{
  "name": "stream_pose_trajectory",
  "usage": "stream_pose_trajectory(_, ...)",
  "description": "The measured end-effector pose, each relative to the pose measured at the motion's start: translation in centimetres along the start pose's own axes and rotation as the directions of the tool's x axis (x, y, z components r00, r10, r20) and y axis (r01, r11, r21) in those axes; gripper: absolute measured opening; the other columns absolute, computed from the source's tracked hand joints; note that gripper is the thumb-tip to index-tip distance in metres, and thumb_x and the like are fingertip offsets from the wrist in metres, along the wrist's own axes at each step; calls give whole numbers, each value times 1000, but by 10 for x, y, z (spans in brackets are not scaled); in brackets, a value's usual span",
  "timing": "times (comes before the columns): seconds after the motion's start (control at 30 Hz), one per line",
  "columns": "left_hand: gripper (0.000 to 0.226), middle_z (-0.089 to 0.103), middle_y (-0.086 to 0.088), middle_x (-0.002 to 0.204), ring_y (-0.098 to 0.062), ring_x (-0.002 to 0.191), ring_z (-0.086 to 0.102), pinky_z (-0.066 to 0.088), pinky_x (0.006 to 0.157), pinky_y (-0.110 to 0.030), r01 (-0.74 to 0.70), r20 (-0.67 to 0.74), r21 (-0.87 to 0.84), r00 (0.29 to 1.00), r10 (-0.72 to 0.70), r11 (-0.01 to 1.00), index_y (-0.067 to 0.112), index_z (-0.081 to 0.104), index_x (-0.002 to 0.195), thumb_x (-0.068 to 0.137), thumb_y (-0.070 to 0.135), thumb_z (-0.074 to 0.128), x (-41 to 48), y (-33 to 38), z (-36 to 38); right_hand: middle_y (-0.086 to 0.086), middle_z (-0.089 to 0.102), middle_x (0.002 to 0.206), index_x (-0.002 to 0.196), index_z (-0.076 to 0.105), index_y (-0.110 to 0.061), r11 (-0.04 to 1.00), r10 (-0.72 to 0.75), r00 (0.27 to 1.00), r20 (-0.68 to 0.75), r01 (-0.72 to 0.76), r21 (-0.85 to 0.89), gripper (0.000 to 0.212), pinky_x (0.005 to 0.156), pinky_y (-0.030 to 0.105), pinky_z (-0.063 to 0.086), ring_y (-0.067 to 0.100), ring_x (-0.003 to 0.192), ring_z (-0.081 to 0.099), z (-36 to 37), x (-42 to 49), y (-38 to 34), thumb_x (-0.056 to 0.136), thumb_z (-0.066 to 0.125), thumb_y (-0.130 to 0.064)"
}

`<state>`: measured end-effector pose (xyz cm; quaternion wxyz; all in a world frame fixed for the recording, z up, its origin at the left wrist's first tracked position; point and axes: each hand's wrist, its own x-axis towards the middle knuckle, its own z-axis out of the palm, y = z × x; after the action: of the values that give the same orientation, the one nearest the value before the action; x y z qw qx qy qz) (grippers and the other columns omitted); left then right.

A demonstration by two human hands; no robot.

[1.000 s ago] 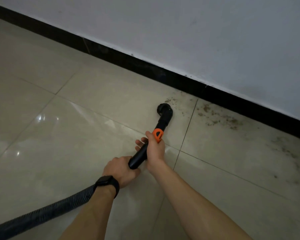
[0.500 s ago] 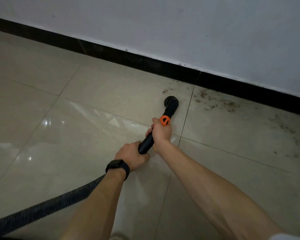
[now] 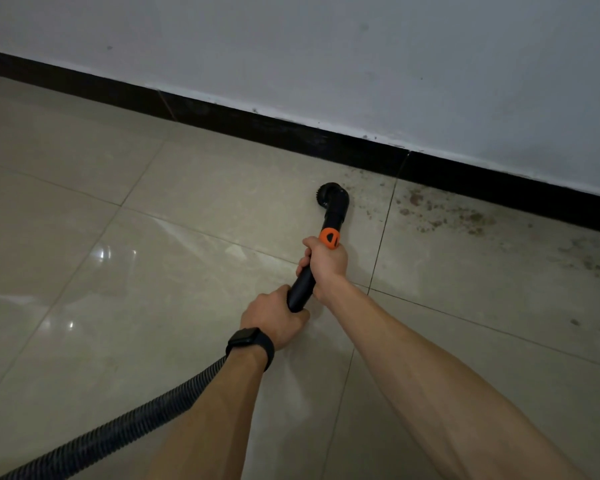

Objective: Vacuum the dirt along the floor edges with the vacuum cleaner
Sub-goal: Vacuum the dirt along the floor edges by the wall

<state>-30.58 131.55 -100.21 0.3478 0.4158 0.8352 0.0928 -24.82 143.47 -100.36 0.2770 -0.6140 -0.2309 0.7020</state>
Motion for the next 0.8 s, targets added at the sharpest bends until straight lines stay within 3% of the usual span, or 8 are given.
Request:
stream_pose_trajectory(0.23, 17, 63, 8, 69, -13, 60, 60, 43, 51, -24, 8, 36, -116, 999, -4, 993, 35, 52, 77, 65, 46, 57, 7, -5, 3, 7, 58, 69, 104, 56, -10, 995, -55, 997, -51, 51, -90, 22, 45, 27, 47, 15, 42, 52, 8, 10, 6, 90, 72, -15)
stream_pose_trajectory(0.4, 20, 63, 8, 73, -13, 63, 61, 50, 55, -27, 4, 23, -136, 1000, -1, 991, 36, 51, 82, 67, 48, 57, 15, -4, 3, 7, 58, 69, 105, 57, -10, 993, -82, 994, -79, 74, -94, 22, 41, 23, 45, 13, 38, 51, 10, 16, 0, 90, 72, -16)
stream_pose_trajectory(0.57, 20, 53, 13, 75, -11, 63, 53, 40, 53, -26, -56, -73, -26, 996, 54, 998, 34, 38, 82, 78, 41, 56, 23, 3, 5, 4, 58, 66, 101, 59, -9, 996, -73, 992, -102, 68, -51, 18, 44, 25, 47, 13, 42, 51, 7, 26, -18, 92, 73, -16)
stream_pose_trajectory(0.8, 25, 56, 3, 95, -18, 75, 51, 46, 64, -31, -93, -86, 33, 992, 96, 995, 27, 42, 104, 86, 34, 59, 37, 14, 10, -2, 53, 51, 81, 55, -11, 997, -80, 993, -85, 80, -7, 20, 44, 28, 47, 14, 42, 50, 1, 40, -34, 92, 71, -11)
